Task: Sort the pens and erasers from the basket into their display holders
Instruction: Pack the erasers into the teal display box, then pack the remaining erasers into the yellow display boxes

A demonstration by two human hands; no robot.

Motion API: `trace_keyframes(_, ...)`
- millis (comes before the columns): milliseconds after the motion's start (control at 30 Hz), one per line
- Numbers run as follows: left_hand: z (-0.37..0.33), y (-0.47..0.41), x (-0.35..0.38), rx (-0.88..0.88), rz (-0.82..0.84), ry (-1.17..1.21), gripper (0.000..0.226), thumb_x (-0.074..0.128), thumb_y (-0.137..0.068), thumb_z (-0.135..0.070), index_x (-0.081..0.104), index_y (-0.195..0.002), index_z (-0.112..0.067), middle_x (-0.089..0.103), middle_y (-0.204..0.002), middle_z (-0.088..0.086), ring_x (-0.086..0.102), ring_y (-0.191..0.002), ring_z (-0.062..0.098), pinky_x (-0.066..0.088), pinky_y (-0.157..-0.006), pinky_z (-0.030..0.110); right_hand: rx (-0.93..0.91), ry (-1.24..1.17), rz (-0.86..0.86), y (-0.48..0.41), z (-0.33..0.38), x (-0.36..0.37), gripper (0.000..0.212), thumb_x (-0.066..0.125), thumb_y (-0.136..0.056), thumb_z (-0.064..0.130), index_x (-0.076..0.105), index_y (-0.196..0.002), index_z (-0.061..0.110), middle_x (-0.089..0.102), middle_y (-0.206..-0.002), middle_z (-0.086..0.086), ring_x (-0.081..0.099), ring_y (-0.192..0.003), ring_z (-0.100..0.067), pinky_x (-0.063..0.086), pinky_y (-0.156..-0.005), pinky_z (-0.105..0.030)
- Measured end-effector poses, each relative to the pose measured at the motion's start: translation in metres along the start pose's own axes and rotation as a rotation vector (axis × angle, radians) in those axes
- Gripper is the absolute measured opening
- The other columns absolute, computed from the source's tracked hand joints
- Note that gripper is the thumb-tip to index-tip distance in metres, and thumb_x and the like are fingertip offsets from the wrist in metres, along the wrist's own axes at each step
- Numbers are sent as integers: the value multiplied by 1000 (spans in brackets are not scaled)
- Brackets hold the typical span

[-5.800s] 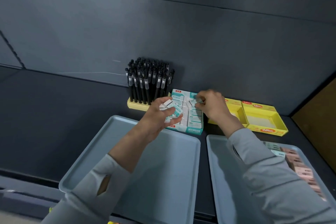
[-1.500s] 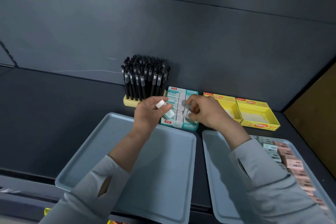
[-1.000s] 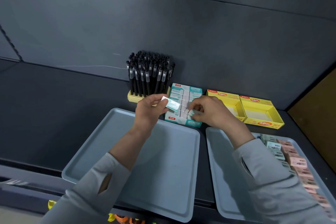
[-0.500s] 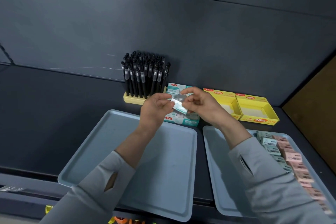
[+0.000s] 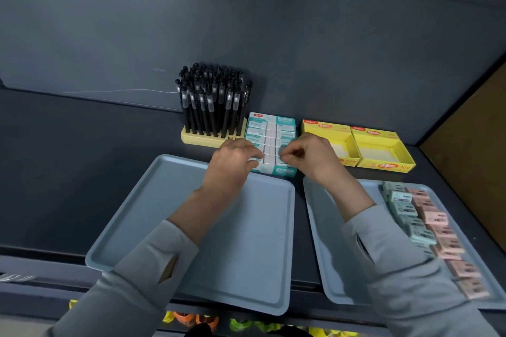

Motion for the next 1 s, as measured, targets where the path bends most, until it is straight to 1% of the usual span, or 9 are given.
trace_keyframes(167, 1, 6, 8, 166, -70, -55, 38, 79, -68, 3, 76, -101, -16, 68, -92, 6, 63, -81, 30, 51, -69, 29, -77, 77, -105, 6, 3, 6, 12, 72, -83, 7, 79, -89, 15, 65, -93, -8, 60, -87, -22, 44, -74, -27)
trace_keyframes(267, 2, 11, 11, 215, -89, -81, 38, 69, -73, 5, 74, -105, -15, 64, -96, 9, 60, -84, 31, 56, -70, 35, -151, 208, -250, 19, 10, 16, 11, 69, -83, 1, 77, -84, 8, 65, -87, -10, 60, -83, -29, 44, -68, -27)
trace_keyframes(367, -1, 15, 10, 196, -94, -81, 40, 49, -79, 1, 73, -107, -15, 63, -99, 9, 58, -87, 31, 54, -73, 34, -132, 349, -293, 34, 16, 29, 11, 70, -79, -3, 73, -84, 7, 63, -85, -8, 59, -78, -29, 51, -60, -34)
trace_keyframes(467, -3, 17, 10, 172, -96, -83, 52, 32, -77, -3, 73, -107, -13, 63, -102, 10, 59, -89, 32, 54, -72, 34, -135, 375, -272, 46, 13, 33, 41, 71, -63, -16, 73, -99, 3, 66, -95, -11, 61, -81, -32, 51, -63, -32)
trace_keyframes(533, -4, 17, 10, 164, -71, -90, 54, 31, -76, -3, 72, -109, -11, 63, -105, 13, 58, -93, 35, 55, -75, 38, -139, 353, -226, 55, 14, 34, 58, 66, -60, -20, 68, -115, -1, 64, -109, -15, 60, -92, -36, 53, -75, -35)
trace_keyframes(600, -6, 15, 9, 142, -29, -106, 51, 38, -77, 5, 70, -113, -10, 62, -107, 14, 57, -98, 35, 54, -79, 41, -145, 326, -170, 59, 13, 32, 64, 61, -65, -20, 62, -126, -1, 61, -120, -16, 57, -104, -37, 51, -87, -38)
trace_keyframes(700, -10, 13, 6, 129, 36, -135, 50, 54, -79, 12, 67, -120, -12, 59, -110, 13, 52, -102, 34, 50, -79, 42, -157, 227, -75, 58, 8, 20, 56, 55, -76, -14, 62, -128, 6, 59, -127, -12, 56, -113, -33, 49, -94, -38)
trace_keyframes(867, -15, 9, 5, 117, 104, -190, 46, 61, -80, 7, 64, -123, -10, 57, -119, 15, 50, -111, 36, 49, -90, 48, -134, 145, -109, 71, -19, -25, 42, 52, -86, -4, 67, -122, 13, 65, -121, -6, 59, -111, -30, 48, -91, -39)
trace_keyframes(1000, -56, 13, 13, 115, 71, -206, 41, 70, -76, -1, 67, -117, -5, 60, -117, 20, 53, -109, 42, 45, -94, 46, -33, 171, -127, 93, -67, -73, 44, 47, -85, -10, 70, -116, 12, 68, -116, -12, 61, -108, -35, 49, -87, -42)
Point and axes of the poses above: each hand's wrist, its own y-axis away from the middle knuckle, its own x-axis out of the palm, z = x × y, the point moved 4 cm from there along -y, towards the middle knuckle
